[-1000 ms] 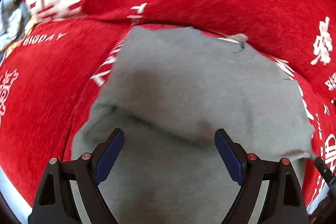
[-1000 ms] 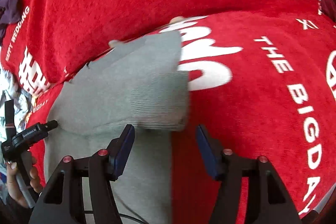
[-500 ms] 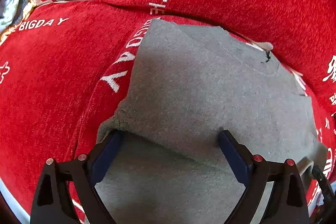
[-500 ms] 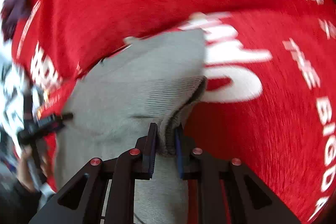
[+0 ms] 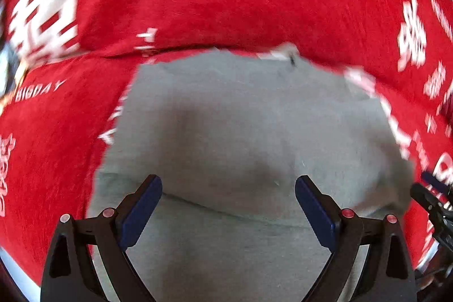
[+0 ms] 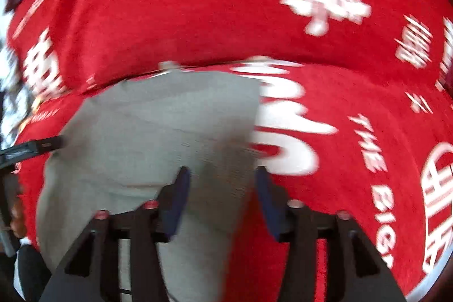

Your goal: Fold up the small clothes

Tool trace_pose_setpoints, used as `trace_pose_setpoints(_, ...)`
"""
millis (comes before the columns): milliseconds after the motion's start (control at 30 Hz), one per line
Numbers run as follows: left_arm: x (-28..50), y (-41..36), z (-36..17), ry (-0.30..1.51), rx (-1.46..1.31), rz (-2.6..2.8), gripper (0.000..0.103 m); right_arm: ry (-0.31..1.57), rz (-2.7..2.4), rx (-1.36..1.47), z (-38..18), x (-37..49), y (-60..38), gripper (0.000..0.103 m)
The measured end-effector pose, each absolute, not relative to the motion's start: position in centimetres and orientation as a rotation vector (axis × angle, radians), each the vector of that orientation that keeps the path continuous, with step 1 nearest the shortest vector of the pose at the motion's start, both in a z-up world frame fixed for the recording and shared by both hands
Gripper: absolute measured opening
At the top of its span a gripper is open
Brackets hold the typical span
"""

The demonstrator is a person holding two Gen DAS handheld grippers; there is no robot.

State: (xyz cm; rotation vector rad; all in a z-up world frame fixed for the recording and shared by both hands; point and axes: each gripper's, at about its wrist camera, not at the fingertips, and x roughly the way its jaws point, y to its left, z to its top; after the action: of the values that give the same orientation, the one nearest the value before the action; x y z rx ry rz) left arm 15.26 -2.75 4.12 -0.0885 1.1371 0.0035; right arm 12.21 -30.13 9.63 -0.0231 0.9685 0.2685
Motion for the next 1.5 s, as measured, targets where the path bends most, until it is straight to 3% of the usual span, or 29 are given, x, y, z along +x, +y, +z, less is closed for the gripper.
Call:
trace_pose_setpoints(67, 15.2, -3.5, 1.5, 1.226, -0.031, 0.029, 0.096, 1.018, 0.309, -0.063, 7.9, 12.6, -28.1, 0.072)
trace_pose_setpoints(133, 13.7, -2.7, 1.1, 1.181, -0.085, 0.036, 0.103, 1.126, 0.311, -0.070, 5.3, 12.9, -27.4, 0.072)
trace_pose_setpoints(267, 10.1, -1.9, 0.9, 1.170, -0.029, 0.022, 0.103, 1.039, 0.319, -0.206, 5.2, 8.6, -27.5, 0.074)
trace_pose_setpoints(367, 7.7, -1.1, 1.0, 1.177, -0.044, 0.011, 0.103, 1.053, 0.343, -0.307, 4.8, 5.3, -27.8, 0.083)
trace_pose_setpoints(500, 5.3, -0.1, 1.2, 1.191, -0.069, 0.029, 0.103, 1.103, 0.356, -0.221, 4.7, 2.0, -31.2, 0.083)
trace_pose_setpoints(700, 1.2, 1.0, 1.9, 1.191, -0.047, 0.077, 0.102, 1.132, 0.288, -0.307, 6.0, -2.9, -34.5, 0.084)
trace_pose_setpoints(800, -0.4, 2.3, 2.1, 1.187, -0.068, 0.103, 0.102, 1.162, 0.394, -0.116, 6.8, -4.7, -35.3, 0.084)
trace_pose_setpoints(900, -1.9, 3.1, 0.7, 1.223, -0.050, 0.134, 0.103, 1.236, 0.516, 0.015, 5.2, -6.1, -34.5, 0.084)
trace_pose_setpoints(1033, -4.0, 4.2, -0.3, 1.221, -0.119, 0.102, 0.103, 1.310, 0.524, -0.057, 2.3, -7.3, -32.5, 0.084)
trace_pose_setpoints(1367, -6.6, 4.8, -1.3, 1.327, -0.018, 0.054, 0.103, 1.286, 0.486, -0.105, 3.0, -7.3, -31.5, 0.084)
trace_pose_setpoints(1500, -7.5, 4.4, 1.0, 1.224, -0.012, 0.052, 0.103, 1.173, 0.230, -0.338, 5.2, -6.9, -33.4, 0.084)
